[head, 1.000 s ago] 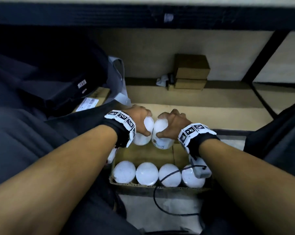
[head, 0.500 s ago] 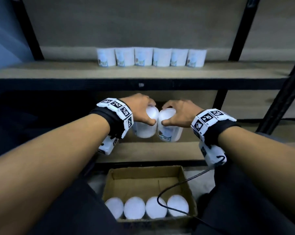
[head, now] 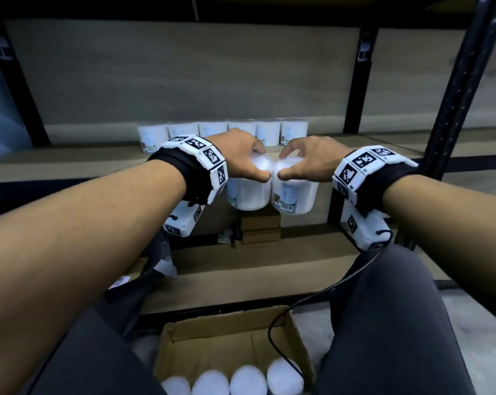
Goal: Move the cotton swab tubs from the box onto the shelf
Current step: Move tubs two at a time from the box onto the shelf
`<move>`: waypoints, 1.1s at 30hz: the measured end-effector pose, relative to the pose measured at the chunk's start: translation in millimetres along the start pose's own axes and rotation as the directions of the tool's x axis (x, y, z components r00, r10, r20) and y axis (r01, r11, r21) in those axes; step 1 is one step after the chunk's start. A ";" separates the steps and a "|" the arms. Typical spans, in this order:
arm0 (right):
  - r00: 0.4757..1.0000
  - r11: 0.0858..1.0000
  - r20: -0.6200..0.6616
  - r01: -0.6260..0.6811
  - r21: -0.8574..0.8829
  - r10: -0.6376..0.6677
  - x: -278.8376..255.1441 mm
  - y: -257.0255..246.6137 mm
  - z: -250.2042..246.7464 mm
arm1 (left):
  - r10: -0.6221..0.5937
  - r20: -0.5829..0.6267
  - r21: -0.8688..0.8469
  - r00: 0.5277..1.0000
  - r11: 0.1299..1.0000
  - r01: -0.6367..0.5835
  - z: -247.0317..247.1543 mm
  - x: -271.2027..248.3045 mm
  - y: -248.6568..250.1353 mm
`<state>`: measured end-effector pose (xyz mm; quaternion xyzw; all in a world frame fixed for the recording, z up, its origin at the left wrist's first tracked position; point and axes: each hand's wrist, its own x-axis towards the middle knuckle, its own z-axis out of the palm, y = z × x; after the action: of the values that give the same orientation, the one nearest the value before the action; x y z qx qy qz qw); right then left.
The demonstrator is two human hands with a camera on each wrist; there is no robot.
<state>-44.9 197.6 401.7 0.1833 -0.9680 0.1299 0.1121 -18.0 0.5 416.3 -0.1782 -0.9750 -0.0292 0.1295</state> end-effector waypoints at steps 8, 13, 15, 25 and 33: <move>0.993 0.995 -0.068 -0.095 -0.022 0.093 23.4 16.2 -41.2 | 0.027 -0.060 0.004 0.998 1.000 -0.027 -25.7 48.9 13.5; 0.984 0.990 -0.122 -0.136 -0.038 0.131 44.0 30.2 -58.0 | -0.014 -0.044 -0.002 0.999 1.000 0.014 -32.7 85.1 15.2; 0.982 0.988 -0.130 -0.146 -0.041 0.140 53.8 35.3 -61.5 | -0.016 -0.042 -0.002 0.999 1.000 0.016 -32.9 100.1 14.1; 0.971 0.977 -0.127 -0.209 -0.031 0.204 97.5 59.5 -51.4 | -0.022 0.005 0.010 1.000 1.000 0.022 -15.5 160.6 2.6; 0.968 0.973 -0.107 -0.231 -0.015 0.229 116.0 75.3 -47.1 | -0.029 0.069 -0.037 0.997 0.999 0.032 -1.6 189.3 -0.5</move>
<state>-171.1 241.3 460.9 0.0612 -0.9771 0.1384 0.1495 -188.7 64.2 467.5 -0.1665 -0.9808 -0.0435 0.0921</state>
